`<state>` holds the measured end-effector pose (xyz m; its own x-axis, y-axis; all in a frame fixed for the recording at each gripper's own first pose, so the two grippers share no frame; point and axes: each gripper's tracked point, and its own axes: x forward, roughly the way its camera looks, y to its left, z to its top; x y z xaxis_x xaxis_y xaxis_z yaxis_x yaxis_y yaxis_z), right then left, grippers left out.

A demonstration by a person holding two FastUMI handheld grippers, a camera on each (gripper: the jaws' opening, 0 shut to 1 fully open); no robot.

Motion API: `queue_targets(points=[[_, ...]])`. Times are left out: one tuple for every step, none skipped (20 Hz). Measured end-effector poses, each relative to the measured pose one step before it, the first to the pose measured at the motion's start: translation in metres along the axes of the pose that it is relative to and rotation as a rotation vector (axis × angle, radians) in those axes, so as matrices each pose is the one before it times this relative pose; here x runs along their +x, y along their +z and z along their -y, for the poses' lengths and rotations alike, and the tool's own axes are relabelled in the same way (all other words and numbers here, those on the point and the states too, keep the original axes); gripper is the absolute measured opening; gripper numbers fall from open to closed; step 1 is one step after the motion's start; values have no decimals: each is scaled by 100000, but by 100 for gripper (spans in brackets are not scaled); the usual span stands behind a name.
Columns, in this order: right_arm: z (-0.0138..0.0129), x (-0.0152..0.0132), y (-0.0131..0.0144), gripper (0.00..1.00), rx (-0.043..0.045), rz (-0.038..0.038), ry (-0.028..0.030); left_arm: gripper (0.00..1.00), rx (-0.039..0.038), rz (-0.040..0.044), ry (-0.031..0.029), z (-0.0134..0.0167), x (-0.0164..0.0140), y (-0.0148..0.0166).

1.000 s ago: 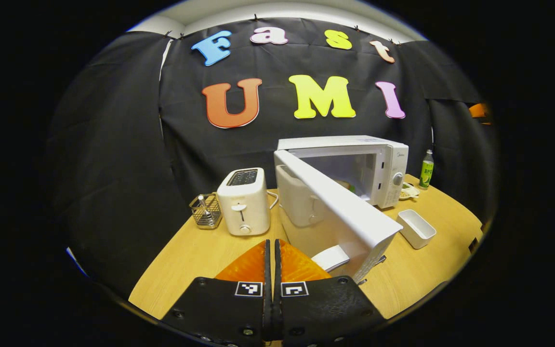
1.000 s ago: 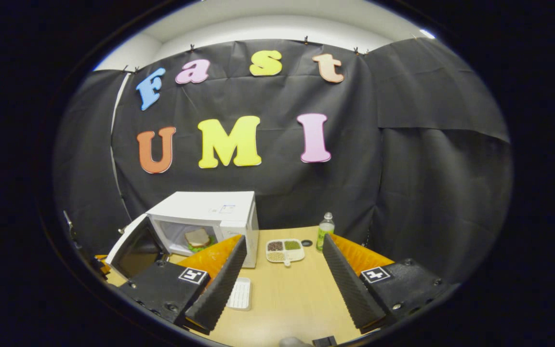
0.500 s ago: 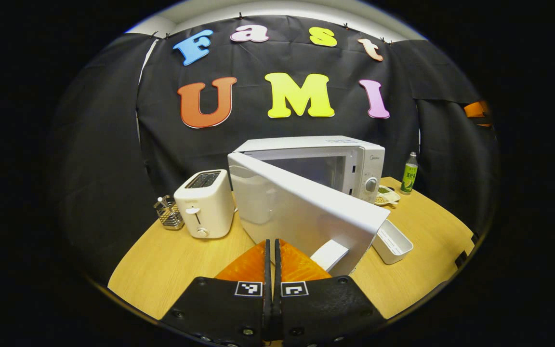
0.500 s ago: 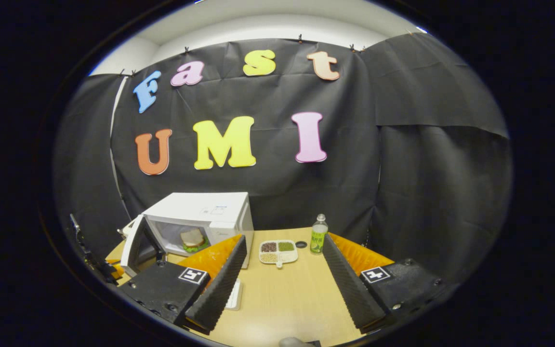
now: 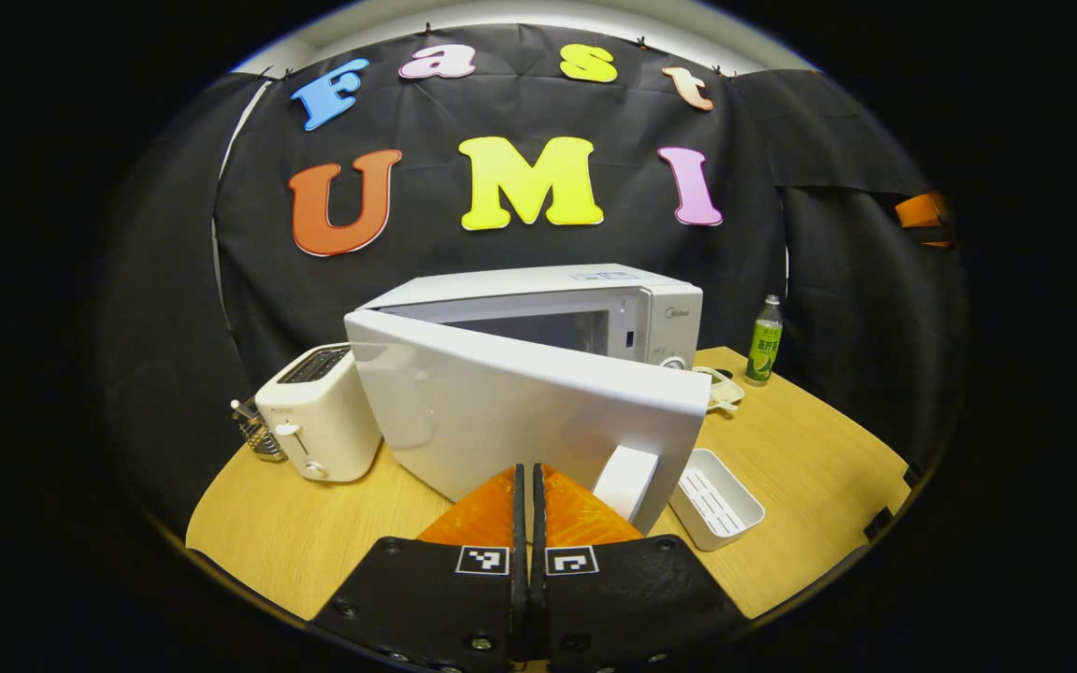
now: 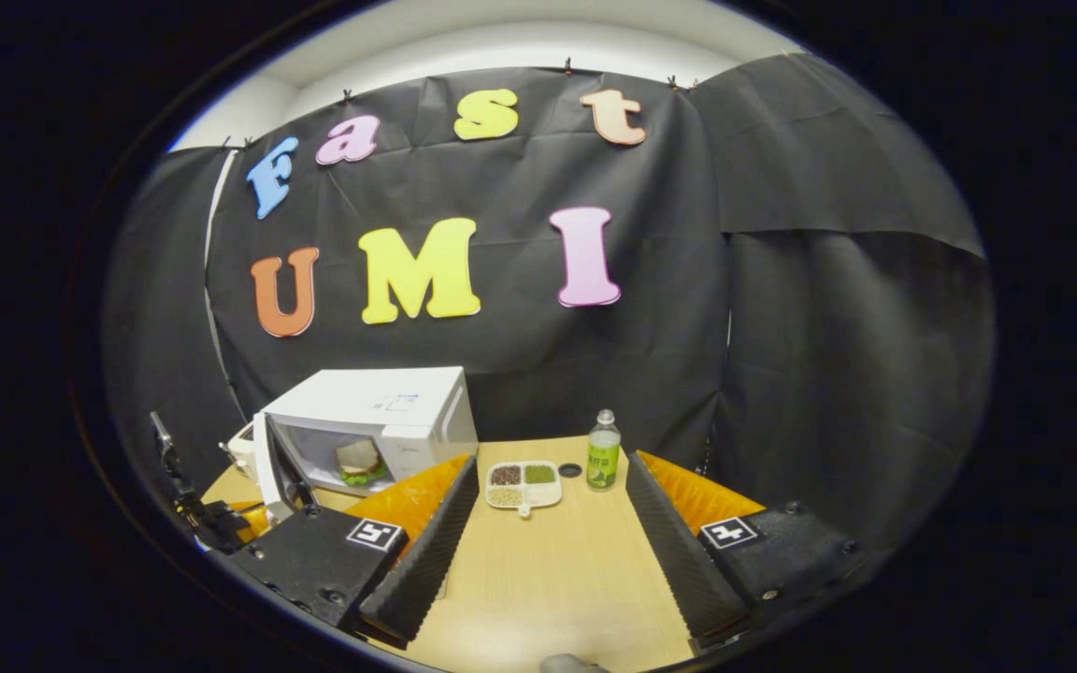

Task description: Open the microwave oven with the left hand, put the food in, and close the microwave oven.

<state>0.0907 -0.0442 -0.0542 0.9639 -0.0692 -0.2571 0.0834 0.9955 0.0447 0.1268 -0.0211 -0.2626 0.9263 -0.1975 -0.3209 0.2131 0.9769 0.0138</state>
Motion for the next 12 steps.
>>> queue_targets(points=[[190,193,-19,100,76,-140,-424,0,641,161,-1030,626,589,253],[269,22,-35,100,60,-69,-535,0,663,358,-1127,487,617,343],[236,15,-9,100,42,-59,-427,0,504,89,-1135,461,606,234],[314,88,-51,100,-44,-61,-595,0,752,109,-1079,473,648,248],[170,-105,-76,100,48,-564,-355,0,660,233,-929,388,670,192],[266,161,-124,100,257,4,-525,0,510,-237,-779,321,697,109],[181,80,-84,92,308,-251,-382,0,141,86,-603,310,530,204],[192,8,-140,100,208,-219,-345,0,-102,46,-724,316,747,114],[172,98,-63,100,156,-207,-517,0,-215,7,-454,282,672,117],[124,82,-76,92,282,-83,-421,0,-1,73,-378,214,640,145],[186,189,-60,100,233,-230,-473,0,-176,241,-543,158,573,204],[90,1,-57,92,213,-6,-363,0,-13,170,-781,325,579,98]])
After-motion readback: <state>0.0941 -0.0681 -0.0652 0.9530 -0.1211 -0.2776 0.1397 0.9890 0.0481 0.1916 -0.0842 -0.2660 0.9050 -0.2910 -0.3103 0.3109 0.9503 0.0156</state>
